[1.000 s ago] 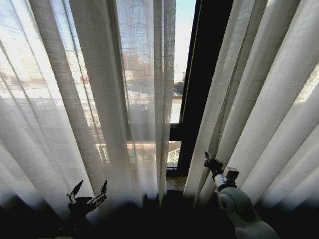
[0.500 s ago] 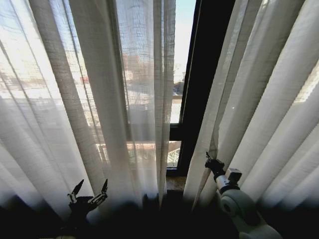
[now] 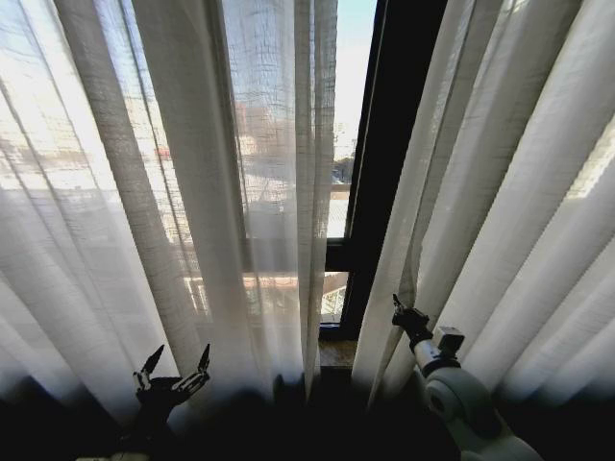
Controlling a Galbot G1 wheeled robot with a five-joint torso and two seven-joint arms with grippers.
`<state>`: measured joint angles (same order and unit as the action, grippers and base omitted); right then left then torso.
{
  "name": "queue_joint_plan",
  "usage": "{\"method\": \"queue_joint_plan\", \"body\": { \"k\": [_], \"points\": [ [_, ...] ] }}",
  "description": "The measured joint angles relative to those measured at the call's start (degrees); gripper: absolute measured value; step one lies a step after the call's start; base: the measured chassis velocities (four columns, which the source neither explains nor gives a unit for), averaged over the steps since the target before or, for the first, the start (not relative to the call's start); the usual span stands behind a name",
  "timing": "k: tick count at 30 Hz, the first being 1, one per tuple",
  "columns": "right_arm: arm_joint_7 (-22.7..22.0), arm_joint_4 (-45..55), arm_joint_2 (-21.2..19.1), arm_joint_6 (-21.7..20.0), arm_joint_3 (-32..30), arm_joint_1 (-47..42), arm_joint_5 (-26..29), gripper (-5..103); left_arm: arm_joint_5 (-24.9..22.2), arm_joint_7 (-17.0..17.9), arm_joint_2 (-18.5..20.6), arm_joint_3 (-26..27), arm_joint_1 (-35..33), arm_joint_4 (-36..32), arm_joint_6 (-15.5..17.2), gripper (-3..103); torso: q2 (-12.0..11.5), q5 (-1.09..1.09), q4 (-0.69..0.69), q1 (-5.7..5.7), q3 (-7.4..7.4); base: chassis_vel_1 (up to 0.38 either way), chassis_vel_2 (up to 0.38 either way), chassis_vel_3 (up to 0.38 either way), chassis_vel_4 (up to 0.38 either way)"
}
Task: Open the curtains by pulling them apart, changing their state from closed to fully open.
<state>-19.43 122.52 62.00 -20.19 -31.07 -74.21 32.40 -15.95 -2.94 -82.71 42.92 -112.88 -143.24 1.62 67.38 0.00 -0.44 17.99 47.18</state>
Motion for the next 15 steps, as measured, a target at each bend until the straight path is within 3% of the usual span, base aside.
{"method": "queue_joint_plan", "body": {
  "k": [7,15],
  "points": [
    [0.01,-0.94,0.39,0.17,-0.05,0.45,-0.01,0,-0.04,-0.05,0.38,0.05,0.12,0.00,0.04,100,0.00,0.02,0.00,0.00,0.00,-0.173,-0.171,0.184,0.175],
    [0.00,-1.69,0.46,0.31,-0.18,0.80,-0.06,0,-0.07,-0.11,0.46,-0.09,0.22,0.00,0.12,100,0.00,0.01,0.00,0.00,0.00,-0.283,-0.291,0.267,0.275]
  ]
}}
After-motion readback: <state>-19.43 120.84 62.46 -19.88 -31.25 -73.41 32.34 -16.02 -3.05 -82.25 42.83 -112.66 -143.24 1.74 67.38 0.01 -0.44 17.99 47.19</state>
